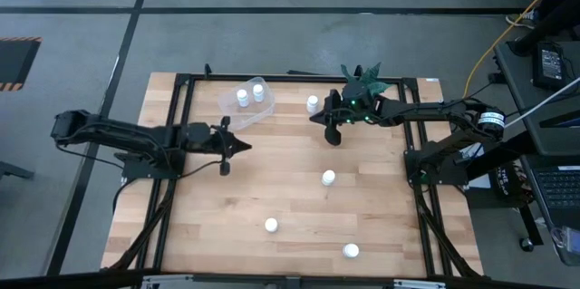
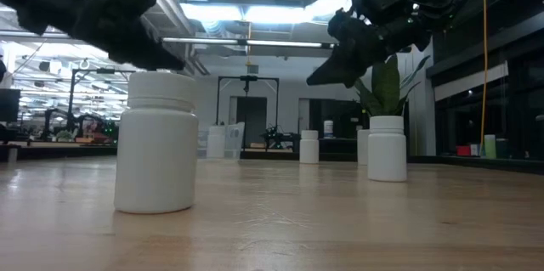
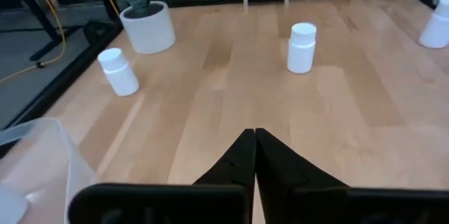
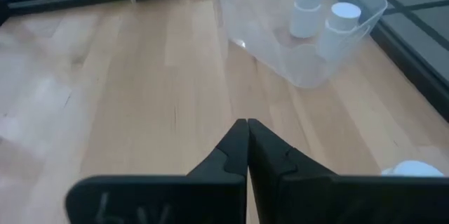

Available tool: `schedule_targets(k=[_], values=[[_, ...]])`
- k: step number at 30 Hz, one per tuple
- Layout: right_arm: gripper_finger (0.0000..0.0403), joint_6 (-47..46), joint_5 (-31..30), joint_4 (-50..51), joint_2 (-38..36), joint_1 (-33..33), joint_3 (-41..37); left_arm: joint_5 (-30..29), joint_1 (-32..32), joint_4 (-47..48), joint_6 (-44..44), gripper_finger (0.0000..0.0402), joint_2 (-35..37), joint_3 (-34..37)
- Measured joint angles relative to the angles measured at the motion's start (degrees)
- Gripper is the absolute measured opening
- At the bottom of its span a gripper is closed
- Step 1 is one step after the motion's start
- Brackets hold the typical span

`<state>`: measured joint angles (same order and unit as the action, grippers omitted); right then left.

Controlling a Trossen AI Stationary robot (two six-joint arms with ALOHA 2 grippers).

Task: Pick and place pill bottles into a basket
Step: Put the white pill bottle into the transparent container

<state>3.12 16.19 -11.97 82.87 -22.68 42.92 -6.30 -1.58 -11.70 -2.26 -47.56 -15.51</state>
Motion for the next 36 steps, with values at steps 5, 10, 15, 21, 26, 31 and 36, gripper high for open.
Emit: schedule_targets(k=[5, 10, 15, 21, 26, 31, 36], values=[[0.0007, -2.0, 0.0, 4.8, 0.0, 0.1, 0.0, -3.0, 0.0, -1.3, 0.0, 0.0006, -0.4, 1.7], [0.0007, -4.3, -6.7, 15.4, 0.0, 3.5, 0.0, -6.7, 0.0, -2.9, -0.3, 0.0007, -0.3, 1.9], [0.0007, -6.1, -10.7, 21.4, 0.0, 8.4, 0.0, -8.0, -0.1, -5.7, -3.4, 0.0002, -0.3, 1.9], [0.0007, -6.0, -10.6, 23.6, -2.3, 16.3, 0.0, -8.0, -0.1, -6.8, -4.8, 0.0008, -0.3, 1.9], [0.0007, -7.5, -13.6, 27.5, -8.4, 22.4, 0.0, -8.0, -0.1, -6.4, -4.4, 0.0018, -0.3, 1.9], [0.0007, -13.0, -16.9, 32.0, -14.3, 28.1, 0.0, -8.0, -0.1, -6.3, -4.4, 0.0028, -0.3, 1.9], [0.0007, -22.3, -21.8, 33.9, -15.6, 35.5, 0.0, -7.7, 0.0, -6.3, -4.4, 0.0042, -0.3, 1.9]])
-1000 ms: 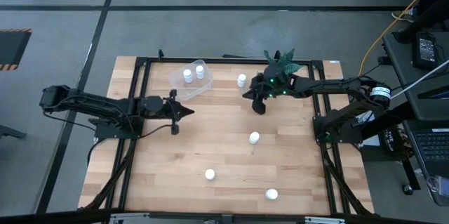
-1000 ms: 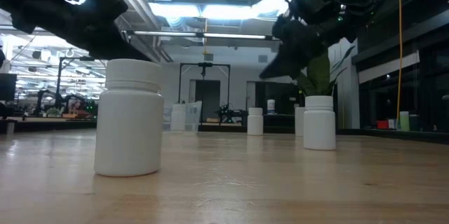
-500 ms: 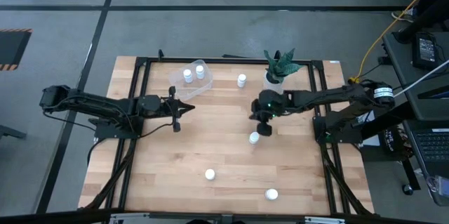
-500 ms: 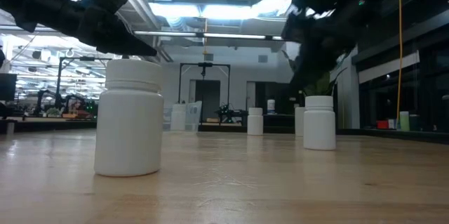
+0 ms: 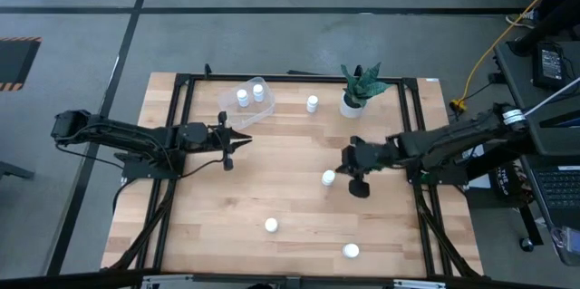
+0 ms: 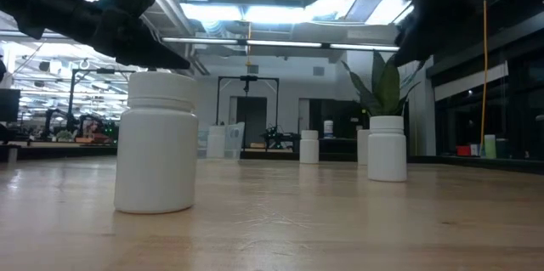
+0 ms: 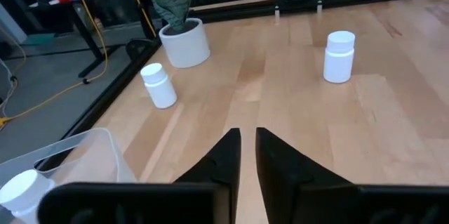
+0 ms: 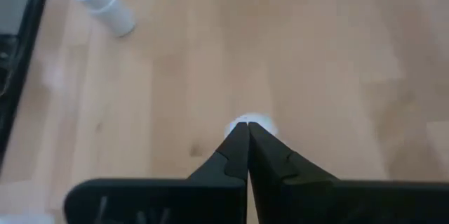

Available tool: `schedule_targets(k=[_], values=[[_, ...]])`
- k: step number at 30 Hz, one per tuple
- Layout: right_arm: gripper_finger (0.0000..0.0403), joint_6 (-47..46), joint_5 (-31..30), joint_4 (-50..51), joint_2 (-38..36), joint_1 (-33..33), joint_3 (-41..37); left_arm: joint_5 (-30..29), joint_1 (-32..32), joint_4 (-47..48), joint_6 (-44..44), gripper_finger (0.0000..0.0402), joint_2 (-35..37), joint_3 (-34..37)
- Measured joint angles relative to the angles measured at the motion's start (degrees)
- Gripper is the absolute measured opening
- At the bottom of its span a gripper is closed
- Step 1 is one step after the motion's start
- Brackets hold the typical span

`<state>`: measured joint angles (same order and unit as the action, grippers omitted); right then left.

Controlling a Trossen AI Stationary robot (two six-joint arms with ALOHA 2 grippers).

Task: Pick and place pill bottles into a basket
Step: Put the white pill bottle into the transparent container

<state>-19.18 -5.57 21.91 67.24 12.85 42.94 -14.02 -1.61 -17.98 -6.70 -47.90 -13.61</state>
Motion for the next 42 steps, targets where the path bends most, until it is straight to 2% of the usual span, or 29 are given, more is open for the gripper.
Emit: schedule_targets(k=[7, 10, 13, 18, 23, 31, 38, 42], values=[[0.0007, -12.0, -5.6, 3.8, -0.8, 9.5, 0.0, 0.1, 0.0, -0.7, 0.0, 0.0079, 0.0, 0.0], [0.0007, -11.8, -8.1, 4.0, -1.2, 12.7, 0.0, 0.6, 0.0, -0.7, 0.1, 0.0105, 0.0, 0.0], [0.0007, -10.5, -8.3, 7.0, -0.9, 14.2, 0.0, 0.6, 0.0, -0.7, 1.2, 0.0129, 0.0, 0.0], [0.0007, -15.1, -8.8, 13.2, -0.9, 14.7, -0.3, 0.6, 0.0, -0.7, 4.8, 0.0149, 0.0, 0.0], [0.0007, -12.0, -16.8, 6.3, -2.2, 17.0, -6.4, 0.6, 0.0, -0.7, 6.4, 0.0148, 0.0, 0.0], [0.0007, -16.1, -17.5, -9.2, -10.4, 19.8, -20.2, 0.6, 0.0, -0.3, 7.1, 0.0150, 0.0, 0.0], [0.0007, -14.8, -17.6, -12.8, -18.9, 21.7, -27.1, 0.7, 0.0, 0.2, 7.6, 0.0148, 0.0, 0.0], [0.0007, -13.7, -21.6, -19.0, -21.6, 22.6, -32.3, 0.8, 0.0, 0.2, 7.6, 0.0150, 0.0, 0.0]])
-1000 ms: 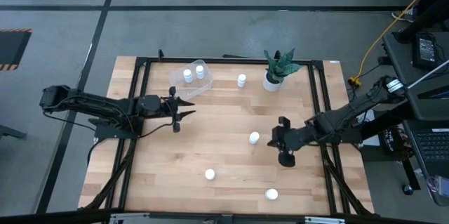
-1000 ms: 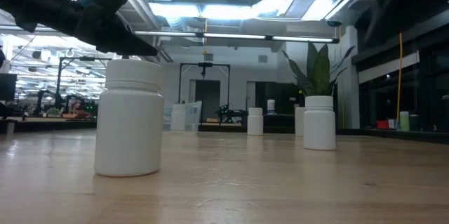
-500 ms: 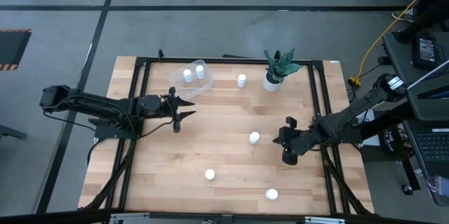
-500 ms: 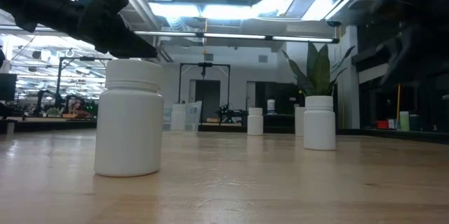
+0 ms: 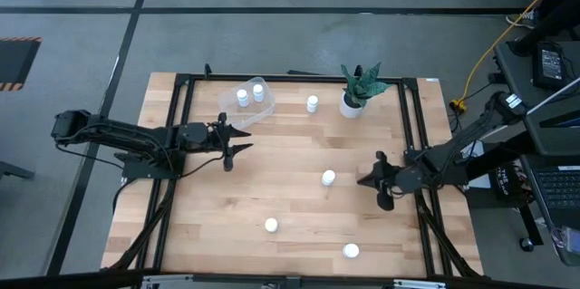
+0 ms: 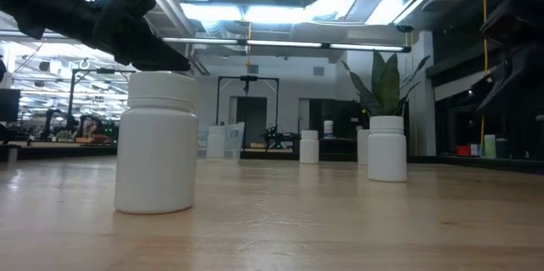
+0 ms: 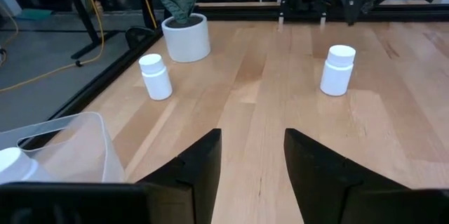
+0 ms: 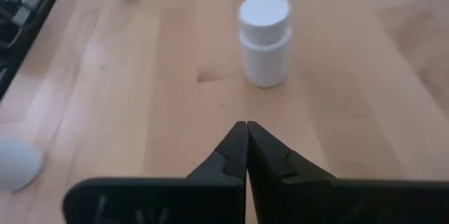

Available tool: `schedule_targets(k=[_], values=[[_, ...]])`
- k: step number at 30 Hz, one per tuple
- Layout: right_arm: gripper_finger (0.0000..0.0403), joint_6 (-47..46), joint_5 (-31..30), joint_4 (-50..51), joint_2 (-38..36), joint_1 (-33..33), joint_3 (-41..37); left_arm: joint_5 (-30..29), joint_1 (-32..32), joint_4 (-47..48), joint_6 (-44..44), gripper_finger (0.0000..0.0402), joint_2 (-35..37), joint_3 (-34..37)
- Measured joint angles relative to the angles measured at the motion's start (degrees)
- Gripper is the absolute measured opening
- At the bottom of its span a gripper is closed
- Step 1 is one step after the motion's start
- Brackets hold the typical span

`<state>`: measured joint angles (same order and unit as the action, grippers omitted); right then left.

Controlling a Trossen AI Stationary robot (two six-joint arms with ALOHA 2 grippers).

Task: Pick and place pill bottles into a basket
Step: Put the white pill bottle into the transparent container

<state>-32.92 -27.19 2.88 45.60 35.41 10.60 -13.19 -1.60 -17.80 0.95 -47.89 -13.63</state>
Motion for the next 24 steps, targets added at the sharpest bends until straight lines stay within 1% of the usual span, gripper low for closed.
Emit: schedule_targets(k=[2, 6, 7, 11, 20, 24], values=[[0.0007, 1.1, -0.9, -5.8, -0.5, 0.2, -3.3, 0.0, 0.0, 0.0, 0.0, 0.0149, 0.0, 0.0], [0.0007, 5.0, -1.0, -21.1, -0.7, 0.2, -9.4, 0.0, 0.0, 0.0, 0.3, 0.0148, 0.0, 0.0], [0.0007, 6.3, -1.0, -23.1, -0.7, 0.2, -10.2, 0.0, 0.0, -0.1, 0.4, 0.0148, 0.0, 0.0], [0.0007, 9.2, -1.0, -24.1, -0.6, 0.2, -10.2, 0.0, 0.0, -0.1, 0.4, 0.0150, 0.0, 0.0], [0.0007, 6.4, -0.8, -23.6, -0.6, 0.1, -10.2, 0.0, 0.0, -0.2, 0.9, 0.0150, 0.0, 0.0], [0.0007, 8.3, -0.8, -23.5, -0.6, 0.1, -10.2, 0.0, 0.0, -0.2, 0.9, 0.0148, 0.0, 0.0]])
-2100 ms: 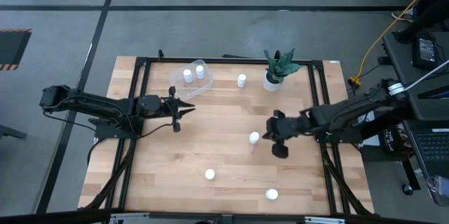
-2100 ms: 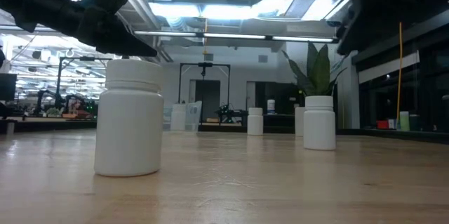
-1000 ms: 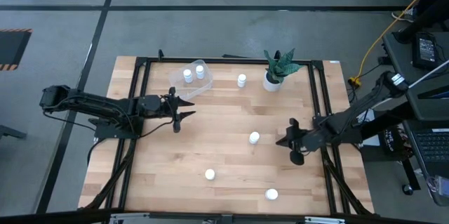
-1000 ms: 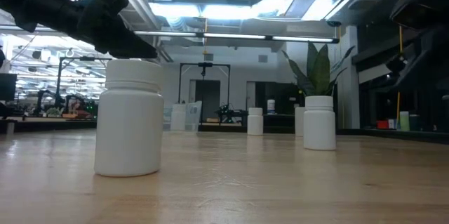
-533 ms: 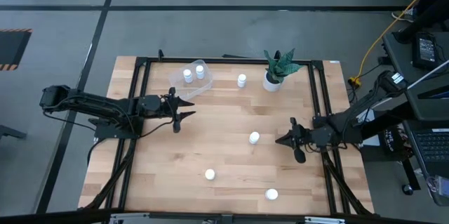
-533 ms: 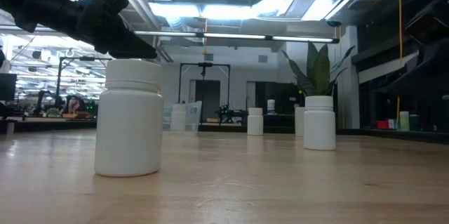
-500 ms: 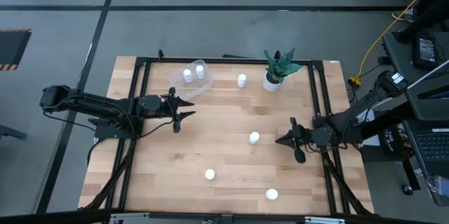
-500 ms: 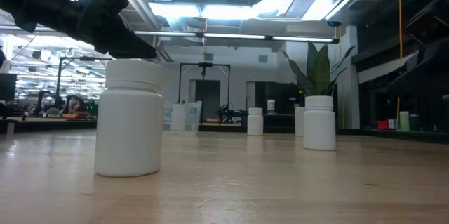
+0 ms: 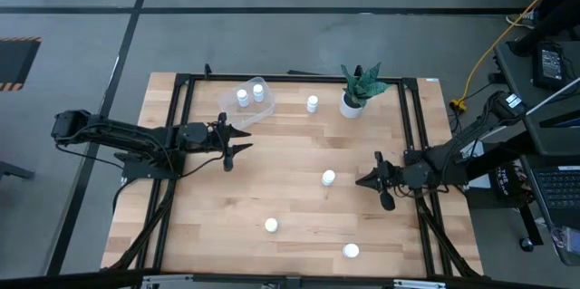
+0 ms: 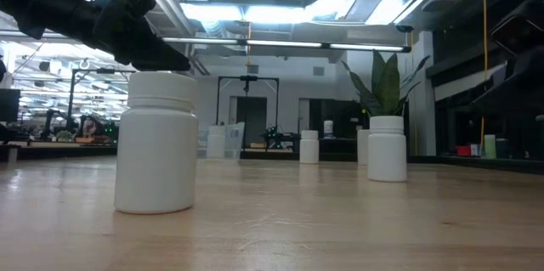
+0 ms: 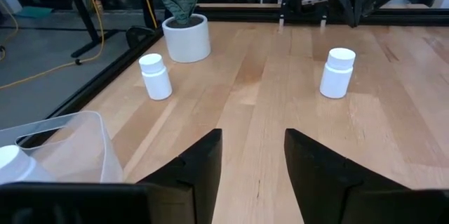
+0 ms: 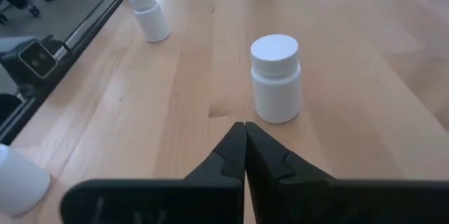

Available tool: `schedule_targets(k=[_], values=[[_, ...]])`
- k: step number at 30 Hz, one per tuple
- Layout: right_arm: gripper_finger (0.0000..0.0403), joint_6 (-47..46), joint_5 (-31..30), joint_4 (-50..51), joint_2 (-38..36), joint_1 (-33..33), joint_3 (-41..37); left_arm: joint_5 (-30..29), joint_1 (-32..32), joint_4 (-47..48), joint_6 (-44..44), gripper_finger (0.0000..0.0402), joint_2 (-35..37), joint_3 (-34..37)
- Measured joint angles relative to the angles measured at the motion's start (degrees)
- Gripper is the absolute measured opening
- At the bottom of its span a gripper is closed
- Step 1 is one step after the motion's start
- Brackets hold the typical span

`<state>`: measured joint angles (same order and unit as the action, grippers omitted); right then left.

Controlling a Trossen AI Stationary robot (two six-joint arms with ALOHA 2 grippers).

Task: Pick and place pill bottles into a basket
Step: Put the white pill bottle into the transparent container

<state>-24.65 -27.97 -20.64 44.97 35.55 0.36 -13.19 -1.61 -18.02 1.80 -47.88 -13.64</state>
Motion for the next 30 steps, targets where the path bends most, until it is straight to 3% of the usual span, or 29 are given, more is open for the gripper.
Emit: schedule_targets(k=[12, 30], values=[[0.0022, 4.0, 0.0, -0.1, 0.0, 0.0, 0.0, 0.0, 0.0, 0.0, 0.0, 0.0147, 0.0, 0.0], [0.0246, 4.1, -1.0, -0.6, 0.0, -0.5, 0.0, 0.0, 0.0, 0.0, 2.0, 0.0148, 0.0, 0.0]])
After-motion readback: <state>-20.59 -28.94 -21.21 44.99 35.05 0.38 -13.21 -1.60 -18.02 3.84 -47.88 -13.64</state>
